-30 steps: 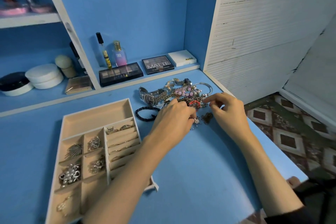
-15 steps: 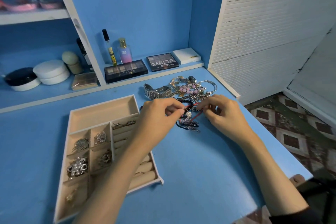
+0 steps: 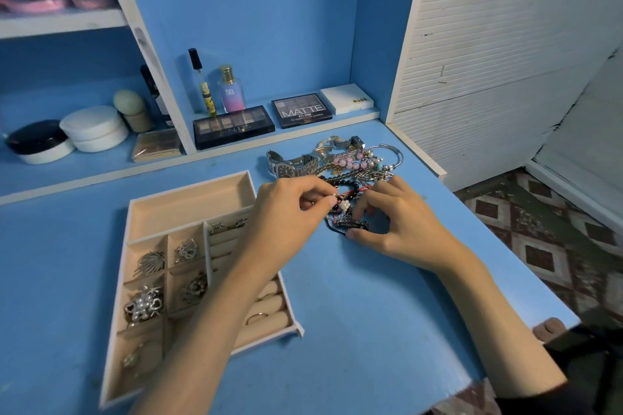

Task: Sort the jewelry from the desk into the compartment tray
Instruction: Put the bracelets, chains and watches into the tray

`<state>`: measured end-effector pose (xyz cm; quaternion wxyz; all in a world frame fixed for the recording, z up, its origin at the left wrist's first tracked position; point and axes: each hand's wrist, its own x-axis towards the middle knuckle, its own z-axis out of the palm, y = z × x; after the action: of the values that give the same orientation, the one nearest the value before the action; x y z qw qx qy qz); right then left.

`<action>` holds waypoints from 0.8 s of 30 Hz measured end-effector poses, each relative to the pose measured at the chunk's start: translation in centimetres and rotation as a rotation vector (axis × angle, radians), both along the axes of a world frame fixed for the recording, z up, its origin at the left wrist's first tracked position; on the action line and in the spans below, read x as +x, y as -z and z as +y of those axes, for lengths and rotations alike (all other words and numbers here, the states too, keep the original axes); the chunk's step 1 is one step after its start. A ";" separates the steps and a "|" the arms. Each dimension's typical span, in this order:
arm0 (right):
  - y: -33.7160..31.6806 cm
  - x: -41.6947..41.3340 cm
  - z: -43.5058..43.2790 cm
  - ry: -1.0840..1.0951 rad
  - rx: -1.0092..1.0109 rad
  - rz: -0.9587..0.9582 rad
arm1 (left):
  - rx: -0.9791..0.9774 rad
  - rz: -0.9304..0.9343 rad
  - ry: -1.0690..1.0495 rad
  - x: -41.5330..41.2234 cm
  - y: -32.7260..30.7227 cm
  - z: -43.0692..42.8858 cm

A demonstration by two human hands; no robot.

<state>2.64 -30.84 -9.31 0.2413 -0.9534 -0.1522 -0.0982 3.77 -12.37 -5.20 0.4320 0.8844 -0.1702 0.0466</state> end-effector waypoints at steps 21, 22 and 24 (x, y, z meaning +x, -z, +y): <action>-3.6 0.1 1.8 0.076 0.574 -0.071 | -0.036 -0.026 -0.079 -0.8 -1.3 3.1; -4.2 0.2 2.1 0.078 0.595 -0.088 | -0.042 -0.029 -0.082 -0.9 -1.4 3.4; -5.3 0.2 2.7 0.080 0.623 -0.117 | -0.055 -0.032 -0.088 -1.0 -1.7 3.7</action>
<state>2.81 -28.09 -3.97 0.5083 -0.8316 -0.0908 -0.2043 2.80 -8.65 -3.48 0.4509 0.8781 -0.1364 0.0842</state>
